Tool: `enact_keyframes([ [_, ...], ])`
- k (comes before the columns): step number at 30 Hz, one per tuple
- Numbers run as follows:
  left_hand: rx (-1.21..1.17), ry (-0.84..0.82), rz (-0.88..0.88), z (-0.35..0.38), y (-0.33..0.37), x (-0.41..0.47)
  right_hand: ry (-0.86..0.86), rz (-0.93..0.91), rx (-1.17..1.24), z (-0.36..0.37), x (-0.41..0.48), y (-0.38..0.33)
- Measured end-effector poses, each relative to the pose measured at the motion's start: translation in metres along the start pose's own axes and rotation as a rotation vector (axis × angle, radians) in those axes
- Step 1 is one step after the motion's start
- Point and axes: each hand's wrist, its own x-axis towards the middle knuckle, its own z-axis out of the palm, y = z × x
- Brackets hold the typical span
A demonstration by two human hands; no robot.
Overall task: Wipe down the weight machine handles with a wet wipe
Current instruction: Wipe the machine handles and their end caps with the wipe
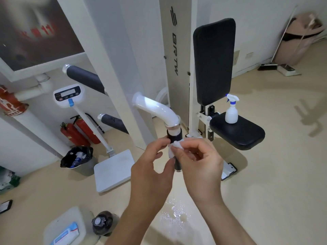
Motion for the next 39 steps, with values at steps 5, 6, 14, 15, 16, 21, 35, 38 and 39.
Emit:
enact_keyframes([
  [5,0.121,0.075,0.14,0.001,-0.003,0.007,-0.124,0.158,-0.002,-0.009,0.008,-0.011],
  [6,0.099,0.112,0.127,0.001,-0.006,0.008,-0.152,0.151,-0.022,-0.011,0.009,-0.013],
  [14,0.11,0.246,0.014,0.012,-0.012,0.017,-0.155,0.122,-0.051,-0.013,0.013,-0.013],
  [15,0.088,0.246,-0.005,0.014,-0.011,0.013,-0.166,0.121,-0.06,-0.014,0.015,-0.012],
  [16,0.071,0.25,-0.015,0.016,-0.01,0.007,-0.186,0.126,-0.072,-0.015,0.018,-0.012],
  [21,0.102,0.14,-0.029,0.031,-0.001,-0.017,-0.293,0.136,-0.175,-0.021,0.031,-0.019],
  [35,0.075,0.34,-0.214,0.056,0.004,-0.005,-0.539,-0.042,-0.372,-0.035,0.064,-0.021],
  [38,0.074,0.349,-0.264,0.061,0.013,-0.009,-0.58,-0.004,-0.301,-0.037,0.065,-0.024],
  [39,0.092,0.332,-0.282,0.061,0.014,-0.009,-0.6,0.012,-0.27,-0.039,0.065,-0.025],
])
